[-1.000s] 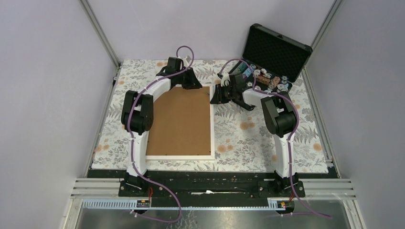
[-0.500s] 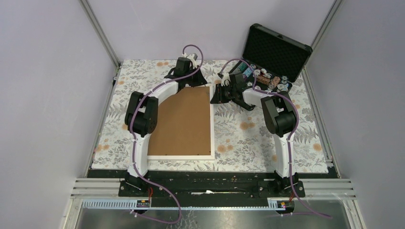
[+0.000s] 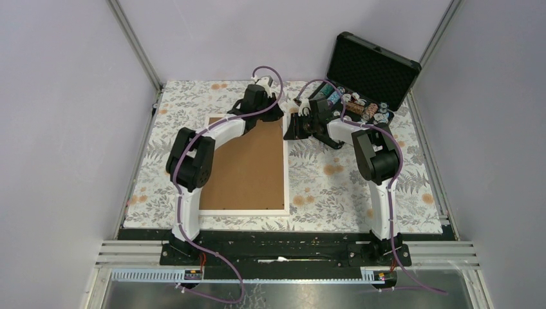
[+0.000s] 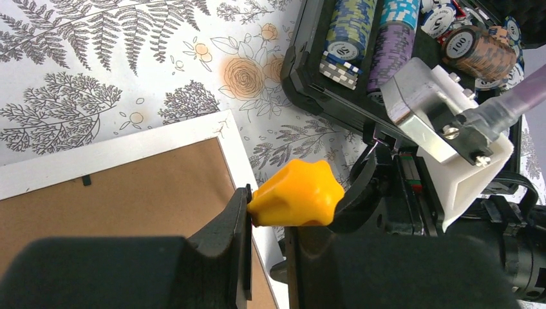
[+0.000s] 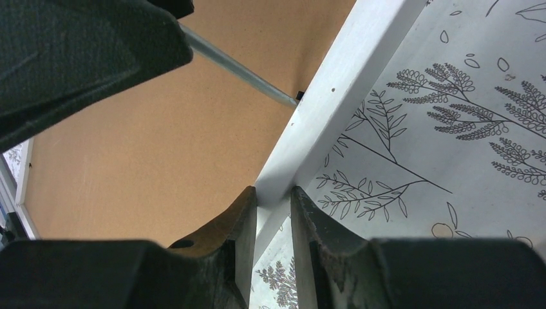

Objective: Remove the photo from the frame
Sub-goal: Release the photo frame item from the photo frame, then adjust the screwdriver, then adjust the photo frame at the center of the board.

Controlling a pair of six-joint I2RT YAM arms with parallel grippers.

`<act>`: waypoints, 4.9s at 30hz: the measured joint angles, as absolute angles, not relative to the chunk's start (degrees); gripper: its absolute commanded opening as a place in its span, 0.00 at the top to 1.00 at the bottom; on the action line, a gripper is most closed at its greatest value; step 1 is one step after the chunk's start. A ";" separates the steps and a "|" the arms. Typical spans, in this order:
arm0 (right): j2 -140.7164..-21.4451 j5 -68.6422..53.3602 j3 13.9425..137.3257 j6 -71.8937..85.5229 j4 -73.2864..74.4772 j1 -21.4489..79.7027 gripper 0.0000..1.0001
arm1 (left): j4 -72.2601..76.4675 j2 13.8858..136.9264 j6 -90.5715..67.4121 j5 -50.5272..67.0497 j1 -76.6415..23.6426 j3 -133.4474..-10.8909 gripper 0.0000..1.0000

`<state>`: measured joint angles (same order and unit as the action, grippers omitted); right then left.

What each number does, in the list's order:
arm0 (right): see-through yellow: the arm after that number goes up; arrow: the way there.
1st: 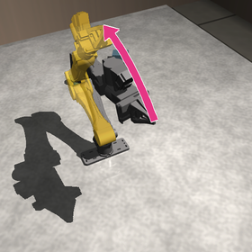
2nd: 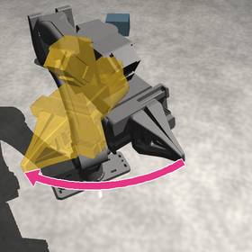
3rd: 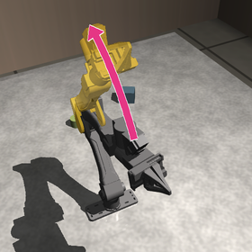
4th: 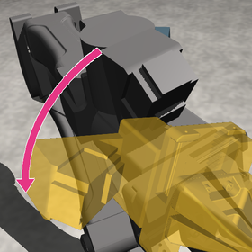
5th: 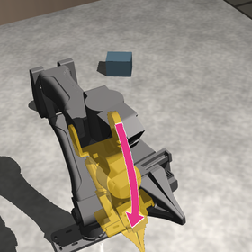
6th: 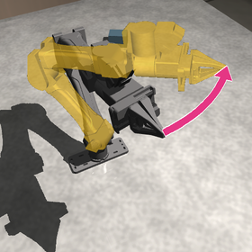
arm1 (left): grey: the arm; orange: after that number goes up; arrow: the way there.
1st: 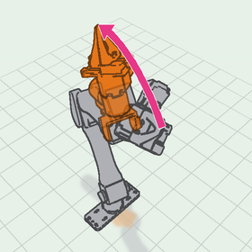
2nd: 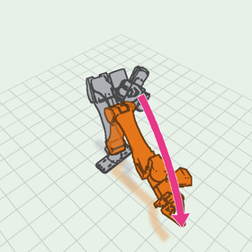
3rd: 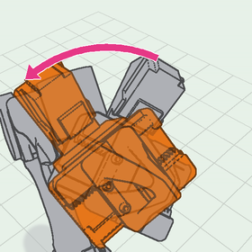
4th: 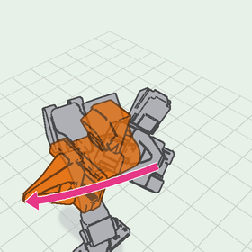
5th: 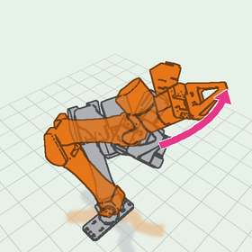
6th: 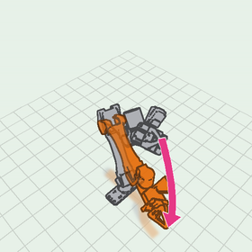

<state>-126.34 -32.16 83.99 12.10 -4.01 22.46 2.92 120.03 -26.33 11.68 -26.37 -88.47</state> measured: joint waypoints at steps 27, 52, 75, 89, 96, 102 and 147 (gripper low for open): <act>-96.03 -44.71 77.47 -14.06 15.29 22.11 0.11 | -12.43 89.69 -31.29 33.56 -21.23 -75.94 1.00; -94.11 -43.83 78.59 -16.27 21.93 33.54 1.00 | 0.99 79.81 -39.62 51.03 -19.14 -57.98 0.42; -94.35 -53.41 74.89 -29.69 38.79 41.63 1.00 | -45.43 78.00 1.54 65.41 -16.29 -62.02 0.49; -98.98 -60.60 77.67 -30.57 44.03 41.63 1.00 | -41.45 72.07 4.08 67.44 -18.68 -57.91 0.65; -99.02 -61.60 77.89 -31.24 44.95 41.63 1.00 | -39.77 71.99 3.07 67.42 -18.83 -57.52 0.72; -99.07 -61.54 77.95 -31.64 45.89 41.63 1.00 | -37.93 71.99 1.32 67.75 -19.14 -56.40 0.83; -106.04 -29.06 63.66 14.66 -1.26 28.71 0.26 | 27.27 84.07 -41.01 63.42 26.46 -35.99 1.00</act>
